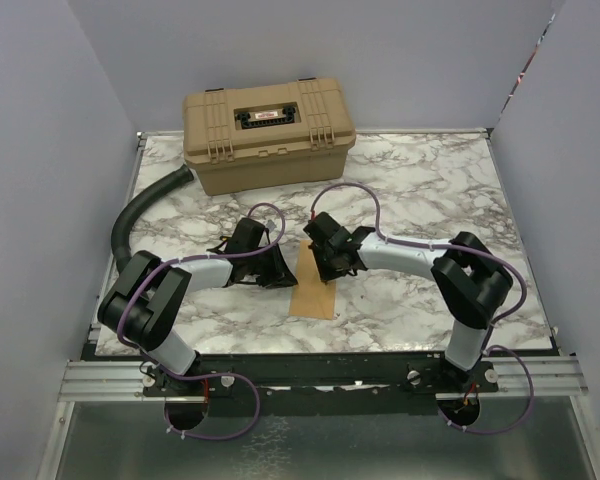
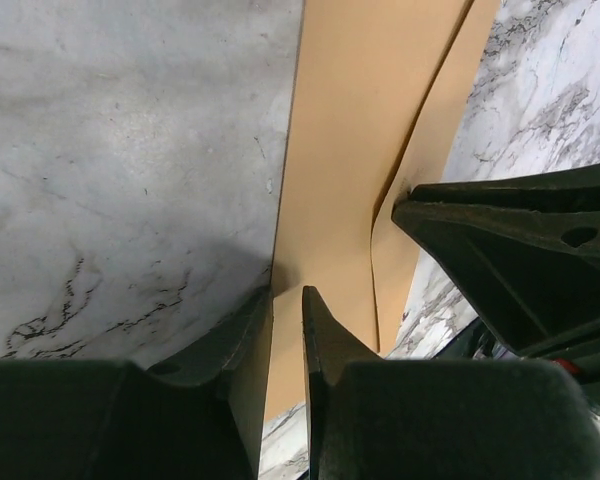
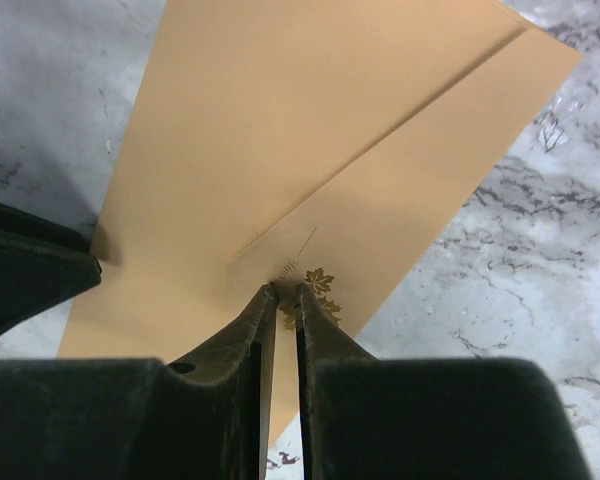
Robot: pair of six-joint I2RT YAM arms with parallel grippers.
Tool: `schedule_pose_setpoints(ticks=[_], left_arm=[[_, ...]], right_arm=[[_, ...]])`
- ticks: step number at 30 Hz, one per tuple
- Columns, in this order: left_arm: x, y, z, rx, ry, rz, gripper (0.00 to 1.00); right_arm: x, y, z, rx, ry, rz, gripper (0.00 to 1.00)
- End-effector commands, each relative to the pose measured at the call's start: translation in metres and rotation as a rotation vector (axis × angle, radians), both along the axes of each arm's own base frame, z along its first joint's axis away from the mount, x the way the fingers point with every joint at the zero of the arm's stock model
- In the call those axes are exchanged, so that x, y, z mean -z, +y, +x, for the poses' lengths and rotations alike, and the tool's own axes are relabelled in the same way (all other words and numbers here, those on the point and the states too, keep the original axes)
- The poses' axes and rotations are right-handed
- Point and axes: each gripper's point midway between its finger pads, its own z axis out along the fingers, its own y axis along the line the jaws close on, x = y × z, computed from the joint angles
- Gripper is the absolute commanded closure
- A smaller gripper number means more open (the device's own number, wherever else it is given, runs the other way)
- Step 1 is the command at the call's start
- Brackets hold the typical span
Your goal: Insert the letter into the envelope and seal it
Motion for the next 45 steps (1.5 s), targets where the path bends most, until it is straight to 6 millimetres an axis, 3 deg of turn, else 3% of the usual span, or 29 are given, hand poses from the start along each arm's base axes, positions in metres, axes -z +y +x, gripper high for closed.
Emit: schedule_pose_setpoints(ticks=[1,9,27,34,39,45], left_arm=[[0.035,0.025,-0.019,-0.001,0.056,0.159,0.8],[0.037,0.028,-0.022,0.006,0.055,0.166,0.8],[0.027,0.029,-0.015,-0.027,0.015,0.165,0.8],[0.022,0.03,-0.014,-0.039,0.0,0.159,0.8],[0.008,0.025,-0.008,-0.042,-0.034,0.127,0.8],[-0.033,0.014,0.016,-0.033,-0.164,0.059,0.8]], right_arm=[[0.029,-0.024,0.004,0.021,-0.022,-0.17,0.84],[0.026,-0.002,0.003,-0.002,0.009,-0.088,0.74],[0.068,-0.051,-0.022,0.075,0.157,-0.361,0.64],[0.074,-0.059,-0.021,0.088,0.165,-0.419,0.75],[0.06,-0.047,-0.011,0.083,0.119,-0.358,0.75],[-0.01,-0.01,0.015,0.08,-0.06,-0.095,0.73]])
